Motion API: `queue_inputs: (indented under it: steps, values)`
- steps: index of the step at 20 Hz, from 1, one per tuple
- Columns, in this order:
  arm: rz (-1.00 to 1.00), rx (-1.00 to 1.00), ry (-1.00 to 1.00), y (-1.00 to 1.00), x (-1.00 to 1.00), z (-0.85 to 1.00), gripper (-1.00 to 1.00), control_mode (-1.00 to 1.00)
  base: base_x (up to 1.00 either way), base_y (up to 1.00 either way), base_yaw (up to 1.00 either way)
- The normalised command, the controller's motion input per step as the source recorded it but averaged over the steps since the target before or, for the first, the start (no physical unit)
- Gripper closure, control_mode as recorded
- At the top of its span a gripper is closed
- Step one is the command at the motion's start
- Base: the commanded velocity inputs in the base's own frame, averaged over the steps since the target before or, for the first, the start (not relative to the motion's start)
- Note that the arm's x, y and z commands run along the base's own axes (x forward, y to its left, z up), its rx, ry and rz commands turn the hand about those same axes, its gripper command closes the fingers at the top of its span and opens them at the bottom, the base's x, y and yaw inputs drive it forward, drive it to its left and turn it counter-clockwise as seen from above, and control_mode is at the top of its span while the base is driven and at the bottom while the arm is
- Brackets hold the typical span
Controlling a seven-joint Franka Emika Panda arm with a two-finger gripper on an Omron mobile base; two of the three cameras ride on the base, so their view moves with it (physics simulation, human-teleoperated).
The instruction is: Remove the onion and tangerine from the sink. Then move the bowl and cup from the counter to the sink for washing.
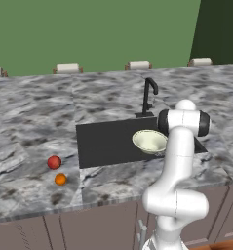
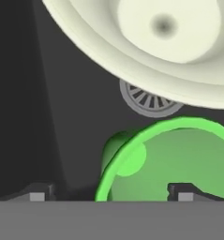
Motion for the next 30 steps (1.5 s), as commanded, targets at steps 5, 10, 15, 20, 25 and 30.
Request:
queue_inputs:
  steps: [5,10,15,20,25,30]
  values:
    - [0.0,0.0,-0.07,0.2,-0.15,-0.03,-1.0,-1.0,0.0,0.0,0.0]
    - [0.0,0.0,-0.06,0.16,-0.22,-0.04,-1.0,-1.0,0.0,0.0,0.0]
    - [-0.01,0.0,-0.04,0.08,-0.17,0.0,-1.0,-1.0,0.0,0.0,0.0]
    - [-0.05,0.0,-0.01,0.02,-0.24,0.01,-1.0,-1.0,0.0,0.0,0.0]
    - [-0.08,0.0,0.0,0.0,-0.22,0.11,-1.0,-1.0,0.0,0.0,0.0]
    - [-0.1,0.0,0.0,0.03,-0.16,0.25,-1.0,-1.0,0.0,0.0,0.0]
